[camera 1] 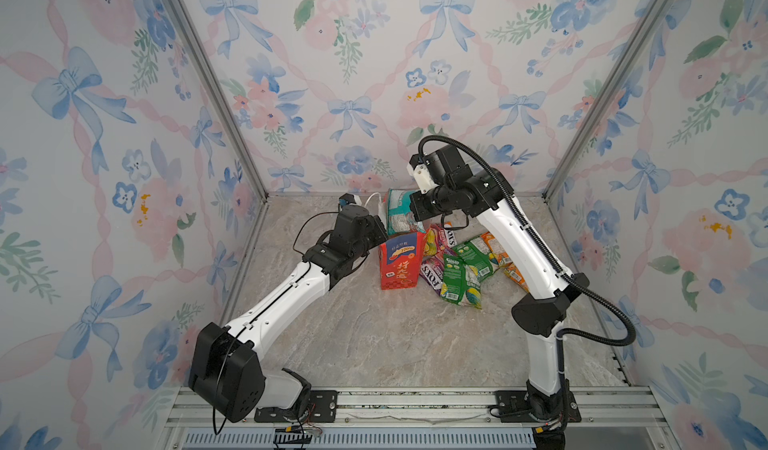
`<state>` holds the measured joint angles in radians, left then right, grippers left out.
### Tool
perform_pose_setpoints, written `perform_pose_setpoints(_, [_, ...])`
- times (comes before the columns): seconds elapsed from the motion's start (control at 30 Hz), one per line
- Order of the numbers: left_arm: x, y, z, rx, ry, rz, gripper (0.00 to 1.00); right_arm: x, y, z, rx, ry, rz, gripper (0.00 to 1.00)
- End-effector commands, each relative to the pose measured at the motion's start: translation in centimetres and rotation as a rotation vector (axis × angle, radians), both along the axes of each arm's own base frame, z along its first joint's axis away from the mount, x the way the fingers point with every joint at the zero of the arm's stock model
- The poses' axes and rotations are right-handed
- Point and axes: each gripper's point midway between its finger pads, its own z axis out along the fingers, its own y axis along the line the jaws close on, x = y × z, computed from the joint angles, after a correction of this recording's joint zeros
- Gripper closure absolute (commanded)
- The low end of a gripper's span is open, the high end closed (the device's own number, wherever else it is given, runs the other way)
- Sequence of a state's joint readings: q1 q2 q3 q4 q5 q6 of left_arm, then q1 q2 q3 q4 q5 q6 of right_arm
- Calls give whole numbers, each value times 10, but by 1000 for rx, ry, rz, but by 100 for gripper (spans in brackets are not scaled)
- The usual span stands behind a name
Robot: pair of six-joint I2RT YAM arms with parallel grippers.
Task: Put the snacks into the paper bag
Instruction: 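Lower the teal packet into the paper bag and open the right gripper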
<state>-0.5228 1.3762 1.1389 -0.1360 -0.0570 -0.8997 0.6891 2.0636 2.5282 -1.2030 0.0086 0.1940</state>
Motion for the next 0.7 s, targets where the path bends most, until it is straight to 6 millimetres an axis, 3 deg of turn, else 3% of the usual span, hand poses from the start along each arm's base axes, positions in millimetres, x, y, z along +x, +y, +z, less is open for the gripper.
perform_pose_setpoints(0.0, [4, -7, 12, -26, -27, -13, 100, -4, 9, 2, 13, 4, 8, 100])
perform_pose_setpoints(0.43, [3, -6, 8, -24, -22, -7, 100, -13, 13, -15, 5, 82, 27, 100])
perform_pose_setpoints(0.67, [4, -8, 5, -28, -17, -14, 100, -11, 9, 3, 25, 29, 8, 100])
